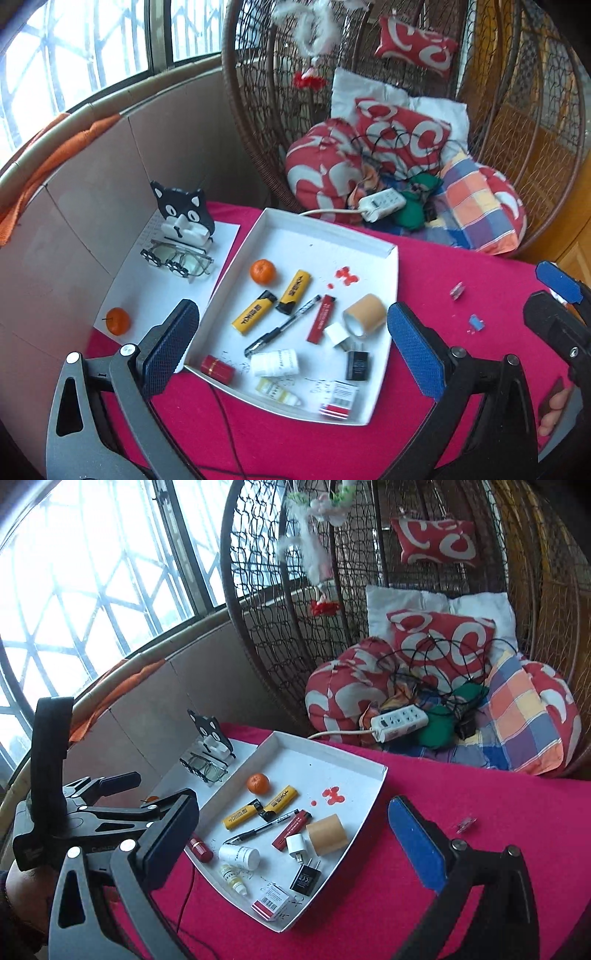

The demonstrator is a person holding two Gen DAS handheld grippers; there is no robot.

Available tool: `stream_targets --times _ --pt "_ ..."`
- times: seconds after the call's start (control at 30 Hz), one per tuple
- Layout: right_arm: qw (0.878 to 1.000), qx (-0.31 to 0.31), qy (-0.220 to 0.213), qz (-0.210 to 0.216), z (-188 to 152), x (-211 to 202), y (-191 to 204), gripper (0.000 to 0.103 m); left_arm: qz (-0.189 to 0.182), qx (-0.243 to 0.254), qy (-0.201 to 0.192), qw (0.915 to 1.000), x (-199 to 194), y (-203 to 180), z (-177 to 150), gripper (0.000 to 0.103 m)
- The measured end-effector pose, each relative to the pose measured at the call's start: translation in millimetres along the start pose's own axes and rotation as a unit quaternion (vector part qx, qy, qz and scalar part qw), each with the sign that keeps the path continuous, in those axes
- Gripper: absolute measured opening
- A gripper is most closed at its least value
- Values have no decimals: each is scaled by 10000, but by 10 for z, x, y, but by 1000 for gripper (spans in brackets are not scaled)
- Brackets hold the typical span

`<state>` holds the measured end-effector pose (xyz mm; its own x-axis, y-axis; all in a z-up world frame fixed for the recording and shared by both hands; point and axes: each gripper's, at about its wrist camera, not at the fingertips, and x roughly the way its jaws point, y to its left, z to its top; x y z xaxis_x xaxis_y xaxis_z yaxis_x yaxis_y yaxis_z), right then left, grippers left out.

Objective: Organize rigid objects

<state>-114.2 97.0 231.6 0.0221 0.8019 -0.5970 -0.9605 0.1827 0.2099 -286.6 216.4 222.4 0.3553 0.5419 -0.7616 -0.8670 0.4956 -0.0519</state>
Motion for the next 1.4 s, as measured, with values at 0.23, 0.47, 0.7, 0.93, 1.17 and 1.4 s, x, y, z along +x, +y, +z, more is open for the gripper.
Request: stream_targets --times 0.23,0.47,0.7,0.93,1.17,1.4 --pt "9960 -451 -749 -171 176 -758 -24 103 273 290 -687 9968 -694 -309 61 103" --pt "9878 -362 -1494 -240 253 -1356 -142 103 1347 600 -1127 9826 -1155 -635 19 103" --pt "9844 -9 -1655 -595 176 -1584 -317 103 857 254 -1066 9903 -1454 -774 -126 103" --pt "9870 16 -1549 -435 -23 -1660 -331 103 902 2 -926 9916 -1578 -783 -214 103" --pt "9874 4 -1511 -460 -50 -1676 -326 103 862 -144 -785 9931 -1570 -741 -239 103" --pt "9886 26 -1428 -468 -46 -1613 -317 103 754 -121 -640 9950 -1487 -725 -232 103"
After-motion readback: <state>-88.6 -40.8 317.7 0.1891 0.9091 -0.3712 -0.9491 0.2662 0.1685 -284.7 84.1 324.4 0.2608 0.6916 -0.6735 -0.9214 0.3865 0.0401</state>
